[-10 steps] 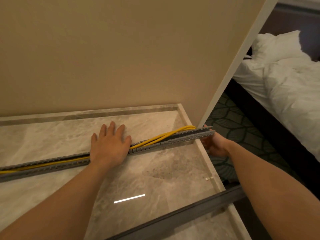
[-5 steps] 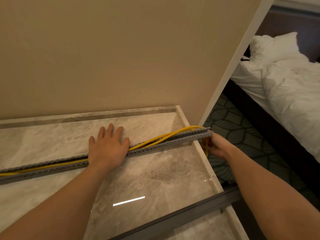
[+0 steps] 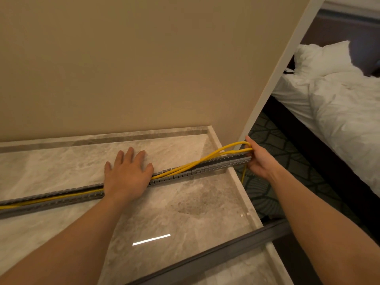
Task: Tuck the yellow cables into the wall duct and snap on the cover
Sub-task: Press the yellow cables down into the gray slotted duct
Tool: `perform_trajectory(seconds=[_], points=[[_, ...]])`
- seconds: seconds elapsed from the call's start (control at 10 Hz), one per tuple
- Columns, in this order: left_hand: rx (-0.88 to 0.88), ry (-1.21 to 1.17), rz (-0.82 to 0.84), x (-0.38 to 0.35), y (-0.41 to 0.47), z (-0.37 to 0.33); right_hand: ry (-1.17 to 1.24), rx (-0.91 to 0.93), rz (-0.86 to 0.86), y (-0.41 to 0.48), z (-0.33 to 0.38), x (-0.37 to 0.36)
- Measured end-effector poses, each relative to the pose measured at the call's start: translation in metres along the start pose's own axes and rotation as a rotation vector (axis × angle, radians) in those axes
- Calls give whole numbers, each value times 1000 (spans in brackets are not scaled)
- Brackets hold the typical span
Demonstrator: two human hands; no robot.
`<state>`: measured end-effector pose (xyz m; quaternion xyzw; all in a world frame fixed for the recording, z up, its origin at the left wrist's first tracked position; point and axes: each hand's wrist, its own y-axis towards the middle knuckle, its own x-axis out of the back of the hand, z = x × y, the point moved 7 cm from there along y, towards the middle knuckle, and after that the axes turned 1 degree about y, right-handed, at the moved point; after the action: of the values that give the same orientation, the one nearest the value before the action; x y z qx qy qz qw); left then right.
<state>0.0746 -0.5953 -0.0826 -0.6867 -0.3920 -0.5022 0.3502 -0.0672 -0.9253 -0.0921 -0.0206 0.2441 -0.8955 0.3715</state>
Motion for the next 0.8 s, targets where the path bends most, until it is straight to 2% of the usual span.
perform_trajectory(seconds=[0.3,0.7,0.8], points=[[-1,7,-2,1,-1,-1,-133,55,-57,-9,-1,10],[-2,3,-6,1,0,-1,-414,17,-93,-13,-9,6],[-2,6,-5,0,0,-1,-417,142,-170,-12,15,3]])
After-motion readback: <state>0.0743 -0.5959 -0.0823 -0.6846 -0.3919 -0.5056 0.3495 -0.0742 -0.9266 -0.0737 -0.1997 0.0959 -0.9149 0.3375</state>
